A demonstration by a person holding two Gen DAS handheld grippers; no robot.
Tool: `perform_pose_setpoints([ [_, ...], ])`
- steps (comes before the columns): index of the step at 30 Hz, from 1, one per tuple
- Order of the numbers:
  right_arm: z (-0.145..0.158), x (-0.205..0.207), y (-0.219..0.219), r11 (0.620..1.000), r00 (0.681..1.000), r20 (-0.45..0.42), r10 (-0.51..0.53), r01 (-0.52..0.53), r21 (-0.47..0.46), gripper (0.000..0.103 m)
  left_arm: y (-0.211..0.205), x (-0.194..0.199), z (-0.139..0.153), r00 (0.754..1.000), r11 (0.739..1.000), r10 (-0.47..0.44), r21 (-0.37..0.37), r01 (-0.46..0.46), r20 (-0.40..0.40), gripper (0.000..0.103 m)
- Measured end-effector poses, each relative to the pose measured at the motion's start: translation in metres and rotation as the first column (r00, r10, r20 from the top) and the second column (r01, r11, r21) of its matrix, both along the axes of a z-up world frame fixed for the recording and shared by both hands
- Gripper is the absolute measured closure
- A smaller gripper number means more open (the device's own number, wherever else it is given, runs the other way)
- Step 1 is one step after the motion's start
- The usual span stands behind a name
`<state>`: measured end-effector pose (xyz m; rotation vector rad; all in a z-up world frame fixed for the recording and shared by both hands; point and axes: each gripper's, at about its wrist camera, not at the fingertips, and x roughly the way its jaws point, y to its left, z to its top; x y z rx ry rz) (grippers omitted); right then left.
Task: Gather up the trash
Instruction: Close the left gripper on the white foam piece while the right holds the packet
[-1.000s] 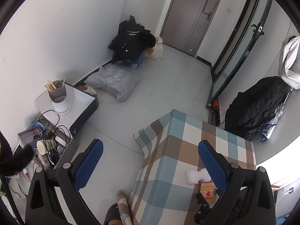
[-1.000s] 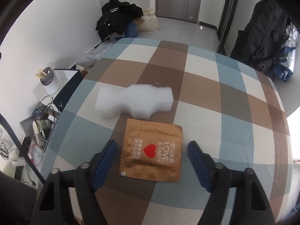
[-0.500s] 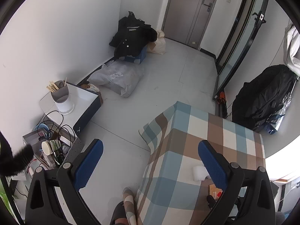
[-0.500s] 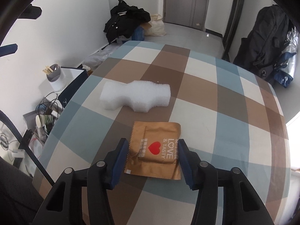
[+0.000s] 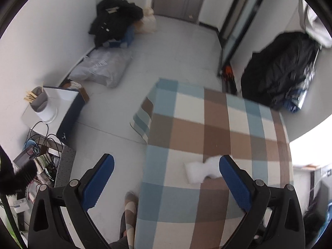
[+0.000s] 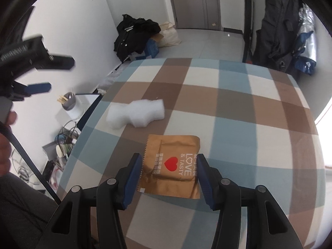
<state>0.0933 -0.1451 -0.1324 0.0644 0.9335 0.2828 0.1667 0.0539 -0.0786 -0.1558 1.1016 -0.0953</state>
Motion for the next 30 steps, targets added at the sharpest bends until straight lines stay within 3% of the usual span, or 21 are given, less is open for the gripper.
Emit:
perform_pose_setpoints([
  [9, 0.026, -0.007, -0.061, 0.996, 0.996, 0.050, -0.077, 0.074, 0.049, 0.051, -0.046, 0.015, -0.035, 0.986, 0.992, -0.092, 0.078, 0.104, -0.141, 0.003],
  [12, 0.025, -0.008, -0.077, 0.992, 0.993, 0.046, -0.107, 0.103, 0.073, 0.051, -0.054, 0.018, -0.040, 0.983, 0.987, -0.100, 0.110, 0.118, -0.154, 0.003],
  [15, 0.023, -0.008, -0.089, 0.989, 0.991, 0.039, -0.125, 0.121, 0.089, 0.051, -0.063, 0.017, -0.043, 0.984, 0.968, -0.104, 0.212, 0.133, -0.143, 0.003],
  [22, 0.019, -0.011, -0.110, 0.978, 0.987, 0.025, -0.158, 0.153, 0.139, 0.051, -0.079, 0.014, -0.056, 0.965, 0.945, -0.184, 0.235, 0.226, -0.184, 0.003],
  [26, 0.021, -0.014, -0.116, 0.976, 0.986, 0.032, -0.165, 0.158, 0.149, 0.051, -0.082, 0.016, -0.057, 0.967, 0.940, -0.185, 0.256, 0.226, -0.173, 0.004],
  [28, 0.022, -0.015, -0.119, 0.974, 0.985, 0.035, -0.169, 0.162, 0.156, 0.051, -0.084, 0.016, -0.056, 0.967, 0.939, -0.199, 0.251, 0.235, -0.160, 0.007],
  [30, 0.024, -0.017, -0.121, 0.973, 0.984, 0.039, -0.175, 0.167, 0.161, 0.051, -0.089, 0.015, -0.056, 0.963, 0.936, -0.219, 0.243, 0.253, -0.156, 0.029],
])
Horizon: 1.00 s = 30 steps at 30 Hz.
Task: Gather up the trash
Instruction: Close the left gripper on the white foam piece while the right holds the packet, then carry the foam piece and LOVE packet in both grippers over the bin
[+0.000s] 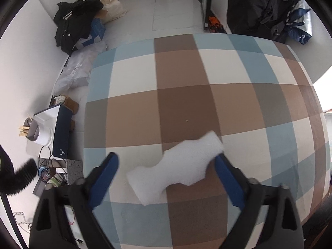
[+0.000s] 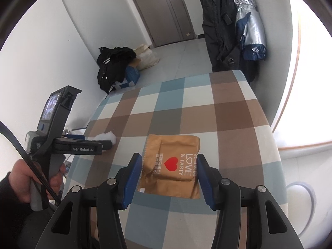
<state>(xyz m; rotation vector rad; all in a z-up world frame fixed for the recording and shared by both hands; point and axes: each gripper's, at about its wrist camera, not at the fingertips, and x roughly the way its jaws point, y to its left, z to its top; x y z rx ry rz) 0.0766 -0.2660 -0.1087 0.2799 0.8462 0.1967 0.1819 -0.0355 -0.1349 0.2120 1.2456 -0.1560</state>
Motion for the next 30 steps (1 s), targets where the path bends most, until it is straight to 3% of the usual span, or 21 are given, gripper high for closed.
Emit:
perform_pose_setpoints([
  [5, 0.002, -0.003, -0.002, 1.000, 1.000, 0.006, -0.004, 0.004, -0.001, 0.051, -0.008, -0.003, 0.002, 0.999, 0.997, -0.046, -0.057, 0.045, -0.016, 0.067],
  [9, 0.005, -0.007, -0.002, 1.000, 1.000, 0.011, -0.002, 0.002, -0.004, 0.051, -0.011, -0.007, 0.003, 0.998, 0.997, -0.063, -0.047, 0.063, -0.005, 0.067],
  [19, 0.018, -0.015, 0.009, 0.999, 0.999, 0.035, 0.017, -0.016, -0.028, 0.051, 0.000, -0.014, 0.013, 0.999, 0.990, -0.035, -0.134, 0.034, -0.006, 0.068],
  [30, 0.031, -0.047, 0.026, 0.998, 0.997, 0.046, 0.055, -0.053, -0.045, 0.051, 0.014, -0.042, 0.036, 0.995, 0.981, 0.003, -0.195, 0.016, 0.098, 0.068],
])
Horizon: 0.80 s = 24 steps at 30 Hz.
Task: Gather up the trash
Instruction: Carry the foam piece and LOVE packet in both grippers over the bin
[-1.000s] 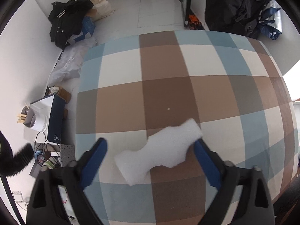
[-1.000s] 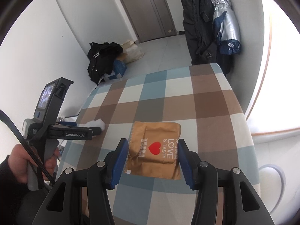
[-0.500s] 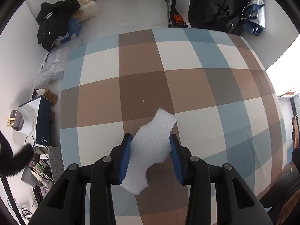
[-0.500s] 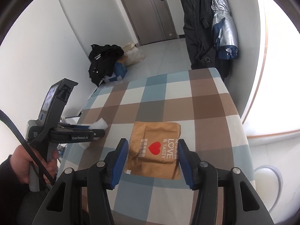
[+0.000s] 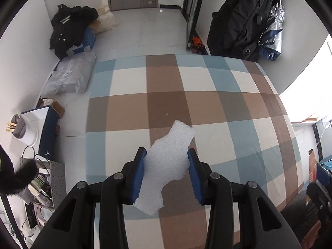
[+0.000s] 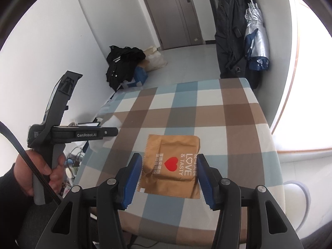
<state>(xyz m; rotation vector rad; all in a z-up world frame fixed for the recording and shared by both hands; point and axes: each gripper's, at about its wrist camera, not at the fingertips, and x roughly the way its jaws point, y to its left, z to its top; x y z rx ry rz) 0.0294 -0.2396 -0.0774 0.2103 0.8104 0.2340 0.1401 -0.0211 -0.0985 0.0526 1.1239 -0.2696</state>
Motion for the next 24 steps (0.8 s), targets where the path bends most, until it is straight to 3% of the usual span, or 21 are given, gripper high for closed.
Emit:
perform_pose_setpoints([
  [12, 0.046, -0.043, -0.029, 0.998, 0.995, 0.094, -0.036, 0.032, 0.050, 0.051, -0.012, -0.028, 0.040, 0.990, 0.992, 0.010, -0.124, 0.007, 0.139, 0.068],
  [21, 0.095, -0.080, -0.101, 0.986, 0.967, 0.200, -0.157, 0.143, 0.084, 0.051, -0.089, -0.051, 0.077, 0.980, 0.958, -0.085, -0.255, 0.130, 0.179, 0.068],
  [24, 0.109, -0.093, -0.134, 0.975, 0.949, 0.230, -0.218, 0.202, 0.091, 0.051, -0.124, -0.056, 0.092, 0.968, 0.950, -0.137, -0.249, 0.189, 0.212, 0.068],
])
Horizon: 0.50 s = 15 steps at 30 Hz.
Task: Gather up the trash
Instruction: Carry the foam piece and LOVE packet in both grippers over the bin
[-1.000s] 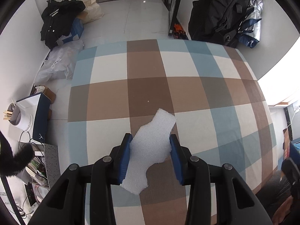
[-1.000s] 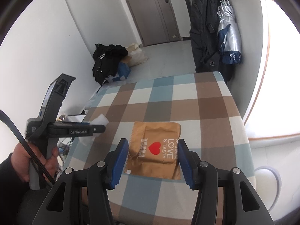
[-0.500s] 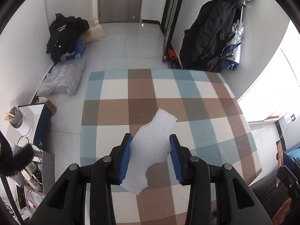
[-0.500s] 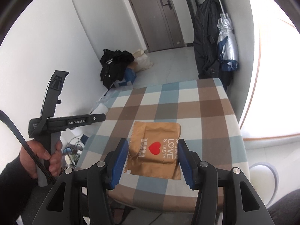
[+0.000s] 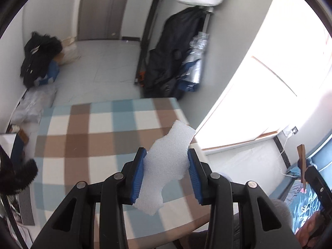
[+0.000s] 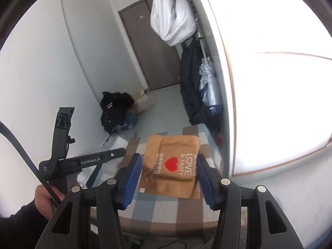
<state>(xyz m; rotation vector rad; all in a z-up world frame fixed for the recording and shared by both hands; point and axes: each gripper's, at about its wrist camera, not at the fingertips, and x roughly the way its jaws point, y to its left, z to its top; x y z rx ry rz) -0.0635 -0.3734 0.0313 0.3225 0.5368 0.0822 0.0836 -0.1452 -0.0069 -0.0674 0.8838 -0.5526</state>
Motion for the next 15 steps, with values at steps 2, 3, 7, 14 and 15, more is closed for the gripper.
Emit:
perform_pose_setpoints([
  [2, 0.005, -0.007, -0.020, 0.999, 0.999, 0.008, -0.043, 0.043, -0.002, 0.051, -0.023, -0.006, 0.008, 0.999, 0.999, -0.045, 0.008, 0.045, 0.027, 0.068],
  [3, 0.007, -0.011, -0.034, 0.997, 0.997, 0.010, -0.071, 0.071, 0.000, 0.051, -0.036, -0.008, 0.012, 0.997, 0.998, -0.068, 0.007, 0.068, 0.035, 0.068],
  [7, 0.005, -0.023, -0.074, 0.988, 0.988, -0.002, -0.151, 0.151, 0.017, 0.051, -0.075, -0.016, 0.022, 0.990, 0.991, -0.134, -0.015, 0.135, 0.043, 0.068],
  [14, -0.010, -0.037, -0.128, 0.965, 0.965, -0.040, -0.259, 0.260, 0.025, 0.051, -0.137, -0.026, 0.021, 0.971, 0.971, -0.239, -0.010, 0.239, 0.027, 0.068],
  [15, -0.012, -0.039, -0.134, 0.962, 0.962, -0.045, -0.271, 0.272, 0.023, 0.051, -0.145, -0.027, 0.020, 0.967, 0.968, -0.252, -0.007, 0.253, 0.021, 0.068],
])
